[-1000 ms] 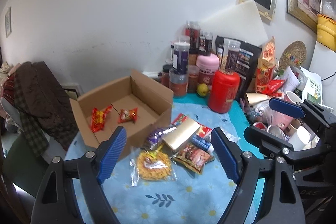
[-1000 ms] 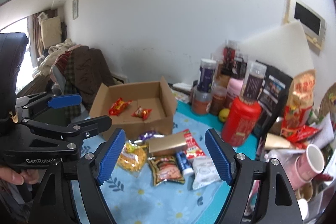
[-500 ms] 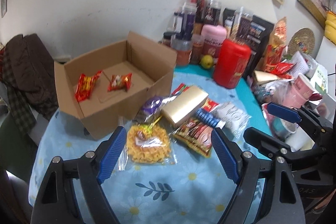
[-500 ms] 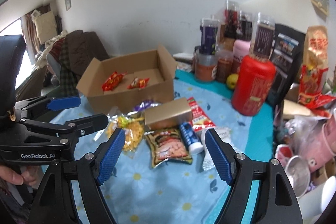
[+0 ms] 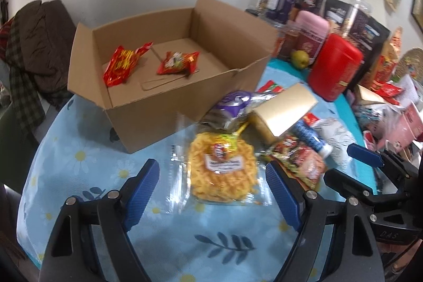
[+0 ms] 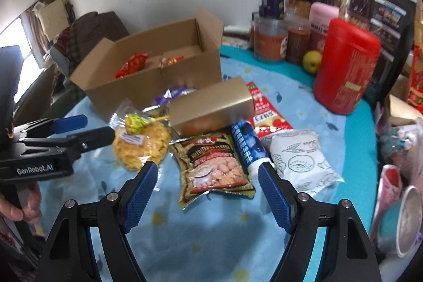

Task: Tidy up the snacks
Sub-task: 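Grasp the waffle bag with the left tool while the right tool grasps the cereal bag, then lift the waffle bag with the left tool while the right tool lifts the cereal bag, then carry the waffle bag and cereal bag over the cardboard box with both tools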

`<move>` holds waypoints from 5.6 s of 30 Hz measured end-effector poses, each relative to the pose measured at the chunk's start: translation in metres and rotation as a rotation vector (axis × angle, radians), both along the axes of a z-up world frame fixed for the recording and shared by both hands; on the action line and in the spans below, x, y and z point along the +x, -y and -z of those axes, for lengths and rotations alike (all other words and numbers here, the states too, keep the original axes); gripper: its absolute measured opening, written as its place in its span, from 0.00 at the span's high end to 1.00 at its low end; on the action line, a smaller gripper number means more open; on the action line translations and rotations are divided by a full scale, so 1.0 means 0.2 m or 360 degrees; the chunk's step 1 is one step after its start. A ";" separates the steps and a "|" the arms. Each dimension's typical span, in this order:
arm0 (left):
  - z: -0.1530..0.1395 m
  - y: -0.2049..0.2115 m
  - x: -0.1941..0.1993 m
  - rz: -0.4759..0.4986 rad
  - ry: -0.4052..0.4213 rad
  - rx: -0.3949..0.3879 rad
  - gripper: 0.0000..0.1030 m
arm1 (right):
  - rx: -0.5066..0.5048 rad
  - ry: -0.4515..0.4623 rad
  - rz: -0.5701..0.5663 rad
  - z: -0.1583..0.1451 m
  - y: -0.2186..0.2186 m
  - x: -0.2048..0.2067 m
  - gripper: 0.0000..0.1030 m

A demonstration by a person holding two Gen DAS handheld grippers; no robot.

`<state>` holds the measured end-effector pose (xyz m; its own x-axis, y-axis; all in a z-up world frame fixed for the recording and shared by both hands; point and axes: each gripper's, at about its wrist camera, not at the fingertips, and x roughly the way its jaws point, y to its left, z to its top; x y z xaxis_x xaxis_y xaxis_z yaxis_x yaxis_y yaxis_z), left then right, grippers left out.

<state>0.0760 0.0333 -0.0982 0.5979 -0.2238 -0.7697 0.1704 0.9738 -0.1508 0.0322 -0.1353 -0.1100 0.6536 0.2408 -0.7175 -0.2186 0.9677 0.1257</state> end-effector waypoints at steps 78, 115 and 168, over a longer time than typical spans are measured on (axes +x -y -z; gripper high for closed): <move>0.25 0.05 -0.40 0.0402 -0.0364 -0.0139 0.59 | -0.0061 -0.0345 -0.0154 0.25 -0.14 -0.37 0.37; 0.10 0.11 -0.45 0.0423 -0.0117 -0.0085 0.68 | -0.0005 -0.0199 -0.0171 0.19 -0.14 -0.42 0.58; -0.61 -0.30 0.60 0.0203 0.0487 -0.0012 0.68 | -0.0097 0.0371 -0.0470 -0.60 -0.55 0.74 0.60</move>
<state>0.1965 0.0934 0.0246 0.7677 -0.3168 -0.5570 0.3295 0.9407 -0.0807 0.1807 -0.0253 0.0095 0.7099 0.4048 -0.5764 -0.5054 0.8627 -0.0165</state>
